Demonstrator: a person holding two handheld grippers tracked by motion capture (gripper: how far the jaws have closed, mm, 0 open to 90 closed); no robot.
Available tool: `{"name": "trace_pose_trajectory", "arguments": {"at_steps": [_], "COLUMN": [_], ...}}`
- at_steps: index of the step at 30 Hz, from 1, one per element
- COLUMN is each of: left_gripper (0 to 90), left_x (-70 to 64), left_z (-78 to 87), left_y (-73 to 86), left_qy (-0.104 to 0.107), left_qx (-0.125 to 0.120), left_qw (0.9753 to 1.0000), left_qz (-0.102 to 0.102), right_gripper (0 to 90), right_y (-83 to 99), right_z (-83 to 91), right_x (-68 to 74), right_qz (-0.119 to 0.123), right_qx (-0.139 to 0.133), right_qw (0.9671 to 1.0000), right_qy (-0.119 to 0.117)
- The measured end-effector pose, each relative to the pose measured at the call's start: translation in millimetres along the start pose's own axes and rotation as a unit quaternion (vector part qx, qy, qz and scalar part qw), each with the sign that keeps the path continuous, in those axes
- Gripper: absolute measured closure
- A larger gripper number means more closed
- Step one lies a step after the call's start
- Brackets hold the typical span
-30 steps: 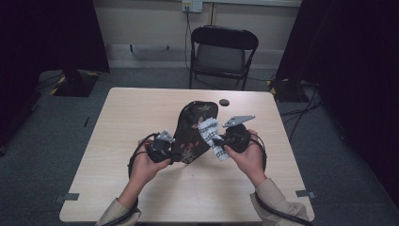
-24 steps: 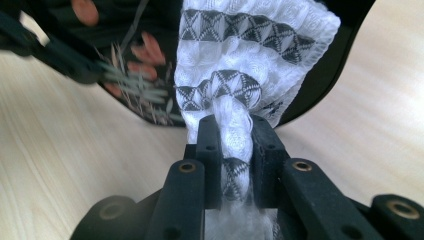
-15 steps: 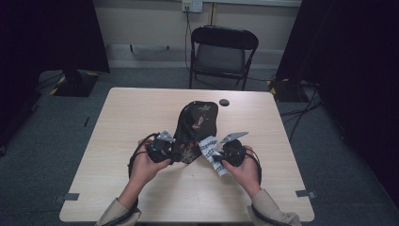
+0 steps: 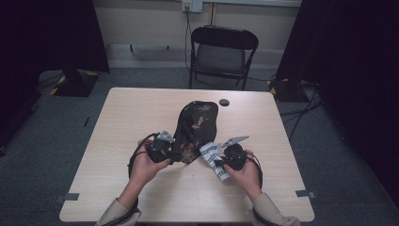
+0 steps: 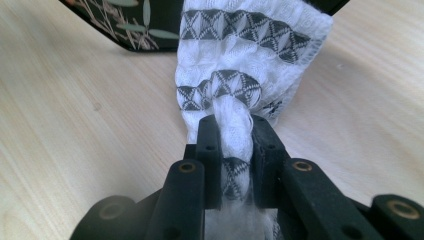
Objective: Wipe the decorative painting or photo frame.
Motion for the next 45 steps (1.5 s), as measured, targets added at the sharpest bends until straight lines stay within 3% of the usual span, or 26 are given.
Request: {"name": "trace_pose_trajectory", "arguments": {"at_steps": [6, 12, 21, 26, 32, 45], "left_gripper": [78.7, 78.7, 78.7, 78.7, 78.7, 78.7], "left_x": [0.2, 0.0, 0.3, 0.2, 0.0, -0.2], "left_z": [-0.1, -0.2, -0.1, -0.3, -0.1, -0.1], "left_y": [-0.1, -0.1, -0.2, -0.2, 0.0, 0.0], "left_qy": [-0.002, -0.002, -0.002, -0.001, 0.000, 0.000], "left_qx": [0.000, -0.001, -0.001, -0.002, -0.002, -0.001], "left_qw": [1.0000, 1.0000, 1.0000, 1.0000, 1.0000, 1.0000], "left_qz": [0.003, 0.003, 0.003, 0.003, 0.001, 0.000], "right_gripper": [78.5, 78.5, 78.5, 78.5, 78.5, 78.5], "right_y": [-21.8, -58.6, -115.1, -139.8, -144.0, -113.3], "right_z": [23.6, 50.5, 89.1, 97.8, 86.4, 66.2], "right_x": [-4.0, -7.9, -12.8, -6.3, 6.8, 5.5], "right_qz": [0.008, 0.028, 0.049, 0.061, 0.072, 0.059], "right_qx": [-0.025, -0.051, -0.095, -0.115, -0.112, -0.089], "right_qw": [0.9996, 0.9981, 0.9935, 0.9906, 0.9907, 0.9941], "right_qy": [0.007, 0.022, 0.038, 0.039, 0.029, 0.020]}}
Point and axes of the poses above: each handheld gripper's, and its own axes: z roughly backward along the jaws, y roughly out of its underside, x roughly to its left, the point moved 10 cm from there along -z, roughly forward along the jaws, and after that the axes turned 11 degrees about -x, right-handed, at the moved point
